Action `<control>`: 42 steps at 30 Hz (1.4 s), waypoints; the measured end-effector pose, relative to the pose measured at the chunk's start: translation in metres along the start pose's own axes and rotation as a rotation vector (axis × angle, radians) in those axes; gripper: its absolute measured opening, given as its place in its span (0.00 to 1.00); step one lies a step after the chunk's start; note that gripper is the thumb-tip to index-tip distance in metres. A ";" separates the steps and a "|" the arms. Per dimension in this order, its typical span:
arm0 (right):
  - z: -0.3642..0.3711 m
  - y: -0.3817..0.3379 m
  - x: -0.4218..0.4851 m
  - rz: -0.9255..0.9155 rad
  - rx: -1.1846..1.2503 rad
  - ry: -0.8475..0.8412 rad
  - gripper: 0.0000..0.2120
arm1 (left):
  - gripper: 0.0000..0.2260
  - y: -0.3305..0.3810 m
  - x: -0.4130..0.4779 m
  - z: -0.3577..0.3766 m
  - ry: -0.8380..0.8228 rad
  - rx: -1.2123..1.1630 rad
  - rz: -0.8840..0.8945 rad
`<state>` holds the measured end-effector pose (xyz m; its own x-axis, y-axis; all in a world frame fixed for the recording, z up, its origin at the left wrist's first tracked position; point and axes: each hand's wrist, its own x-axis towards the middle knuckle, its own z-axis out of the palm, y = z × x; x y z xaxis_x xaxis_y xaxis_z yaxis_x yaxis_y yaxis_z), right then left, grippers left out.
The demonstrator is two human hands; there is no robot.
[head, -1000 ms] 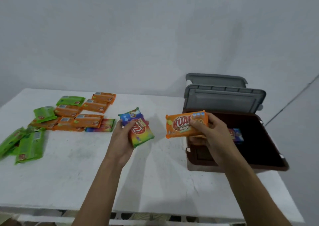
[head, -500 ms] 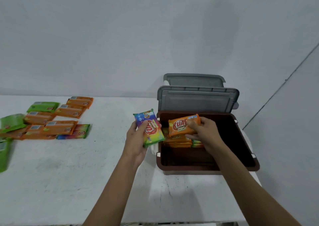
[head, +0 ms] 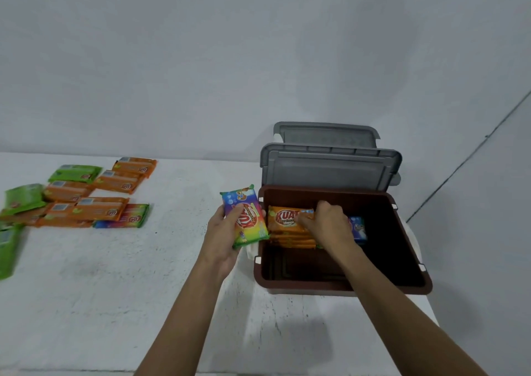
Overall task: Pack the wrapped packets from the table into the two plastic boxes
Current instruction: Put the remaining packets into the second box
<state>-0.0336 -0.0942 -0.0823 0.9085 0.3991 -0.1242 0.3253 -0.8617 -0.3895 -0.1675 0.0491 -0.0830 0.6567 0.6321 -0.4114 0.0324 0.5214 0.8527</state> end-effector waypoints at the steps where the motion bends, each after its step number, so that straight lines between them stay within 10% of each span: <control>1: -0.002 -0.001 0.000 -0.015 -0.034 0.012 0.24 | 0.16 0.000 0.000 0.001 0.009 0.010 0.008; 8: -0.007 0.001 -0.002 -0.191 0.149 0.141 0.19 | 0.16 0.010 -0.004 0.007 0.012 0.125 0.091; 15: -0.041 -0.010 -0.010 -0.223 0.876 -0.250 0.15 | 0.14 0.022 -0.016 0.021 -0.141 0.359 0.169; 26: -0.061 0.019 -0.015 -0.088 0.982 -0.567 0.15 | 0.15 0.016 -0.024 0.046 -0.223 0.468 0.278; 34: -0.070 0.062 -0.005 0.081 0.968 -0.138 0.13 | 0.12 -0.006 0.003 0.033 0.066 1.021 0.701; 42: -0.050 0.079 0.004 0.259 0.791 0.039 0.13 | 0.16 -0.019 0.012 0.029 0.039 1.149 0.557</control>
<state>0.0085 -0.1766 -0.0681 0.9422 0.1949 -0.2725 -0.1627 -0.4448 -0.8807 -0.1386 0.0298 -0.0952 0.7694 0.6313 0.0975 0.4041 -0.5993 0.6911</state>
